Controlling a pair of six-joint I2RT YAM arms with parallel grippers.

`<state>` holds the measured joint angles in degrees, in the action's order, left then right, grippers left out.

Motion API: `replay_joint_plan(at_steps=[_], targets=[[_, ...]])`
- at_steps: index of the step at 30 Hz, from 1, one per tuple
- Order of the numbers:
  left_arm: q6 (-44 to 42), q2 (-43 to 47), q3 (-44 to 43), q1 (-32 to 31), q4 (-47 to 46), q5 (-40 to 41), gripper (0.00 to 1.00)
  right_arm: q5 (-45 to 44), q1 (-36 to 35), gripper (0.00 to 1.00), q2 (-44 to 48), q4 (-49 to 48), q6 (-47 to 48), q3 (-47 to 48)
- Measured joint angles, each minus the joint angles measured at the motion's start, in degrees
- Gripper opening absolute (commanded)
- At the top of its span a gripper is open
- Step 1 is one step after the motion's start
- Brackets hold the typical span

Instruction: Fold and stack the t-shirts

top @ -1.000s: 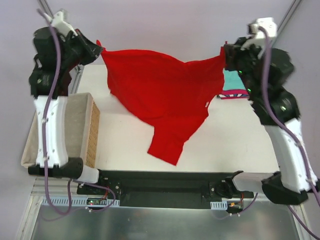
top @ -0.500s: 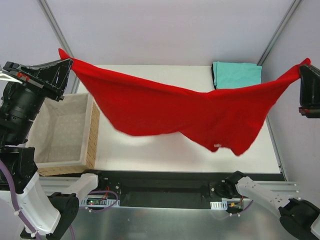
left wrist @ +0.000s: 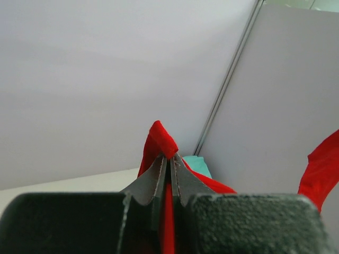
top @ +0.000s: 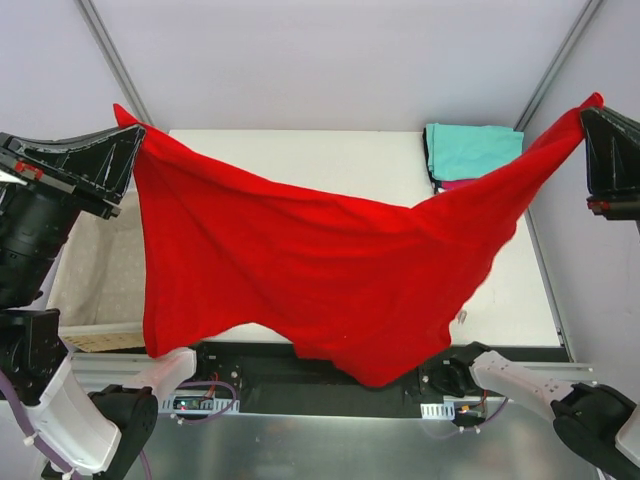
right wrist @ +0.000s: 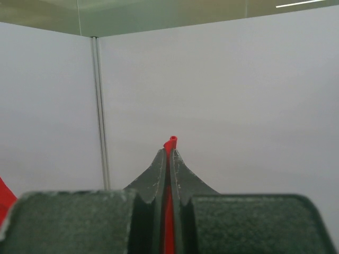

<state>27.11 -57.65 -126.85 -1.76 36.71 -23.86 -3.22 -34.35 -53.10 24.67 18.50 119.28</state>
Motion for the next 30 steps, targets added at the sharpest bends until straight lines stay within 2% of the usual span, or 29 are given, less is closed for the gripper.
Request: replay_joint_plan(at_steps=[5, 10, 17, 25, 30], targets=[[1.16, 0.11, -1.22, 0.0, -0.98, -1.84, 0.0, 4.66, 0.48, 0.01, -3.02, -3.34, -0.98, 2.47], [2.47, 1.66, -0.02, 0.0, -4.28, -4.31, 0.0, 9.79, 3.21, 0.01, -1.05, -7.74, -3.52, 0.24], [3.52, 1.51, -8.13, 0.0, -9.05, -4.98, 0.0, 14.34, 11.13, 0.01, 1.92, -10.97, -8.68, 3.26], [7.13, 9.66, 2.08, 0.0, -19.26, -6.03, 0.0, 17.49, 23.19, 0.01, 10.16, -12.66, -14.51, 3.78], [8.17, 12.28, 3.74, 0.0, -21.64, -6.34, 0.0, 18.49, 28.48, 0.01, 12.9, -14.56, -17.35, 3.91]])
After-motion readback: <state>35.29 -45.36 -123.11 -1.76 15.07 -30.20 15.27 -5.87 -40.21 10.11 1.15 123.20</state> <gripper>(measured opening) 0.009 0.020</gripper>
